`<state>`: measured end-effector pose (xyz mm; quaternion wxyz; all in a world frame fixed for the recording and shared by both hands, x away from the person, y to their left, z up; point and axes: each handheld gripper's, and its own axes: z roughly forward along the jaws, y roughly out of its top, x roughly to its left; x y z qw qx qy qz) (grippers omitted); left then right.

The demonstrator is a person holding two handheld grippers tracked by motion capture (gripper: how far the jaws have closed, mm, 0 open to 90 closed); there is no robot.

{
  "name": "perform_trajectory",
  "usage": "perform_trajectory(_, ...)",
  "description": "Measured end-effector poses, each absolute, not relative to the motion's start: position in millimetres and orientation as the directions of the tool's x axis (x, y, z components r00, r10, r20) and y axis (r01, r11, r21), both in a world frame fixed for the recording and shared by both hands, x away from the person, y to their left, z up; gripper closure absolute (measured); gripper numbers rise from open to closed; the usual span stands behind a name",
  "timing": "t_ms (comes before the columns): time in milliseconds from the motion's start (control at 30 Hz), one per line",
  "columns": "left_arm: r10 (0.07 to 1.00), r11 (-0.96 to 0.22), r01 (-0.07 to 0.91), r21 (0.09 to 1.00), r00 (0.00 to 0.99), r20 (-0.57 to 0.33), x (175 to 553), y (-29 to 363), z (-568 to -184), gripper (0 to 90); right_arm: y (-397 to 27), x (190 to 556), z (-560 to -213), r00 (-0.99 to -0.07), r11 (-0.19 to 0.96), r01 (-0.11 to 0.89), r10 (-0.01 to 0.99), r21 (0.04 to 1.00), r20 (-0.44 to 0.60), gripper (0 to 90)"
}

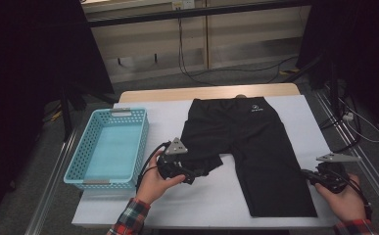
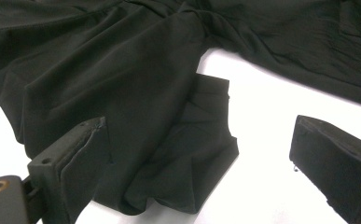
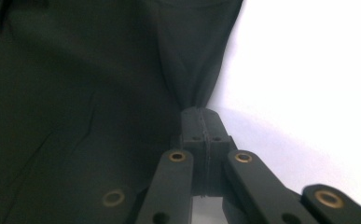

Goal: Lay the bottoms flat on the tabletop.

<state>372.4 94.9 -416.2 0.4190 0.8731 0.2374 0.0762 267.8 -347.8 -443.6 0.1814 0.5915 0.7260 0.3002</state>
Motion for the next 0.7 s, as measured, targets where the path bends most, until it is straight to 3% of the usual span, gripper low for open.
perform_trajectory(500,0.481,-0.534,0.350,0.769,0.874,-0.064,373,97,-415,5.4,-352,264,-441,-0.253,0.147,0.749,0.965,0.646,0.073,90.0)
perform_trajectory(667,0.476,-0.541,0.348,0.765,0.877,-0.063,373,94,-416,5.4,-348,272,-439,-0.262,0.158,0.728,0.963,0.667,0.058,67.6)
perform_trajectory(700,0.476,-0.541,0.348,0.766,0.877,-0.062,372,93,-416,5.4,-347,275,-438,-0.259,0.159,0.723,0.964,0.673,0.051,67.0)
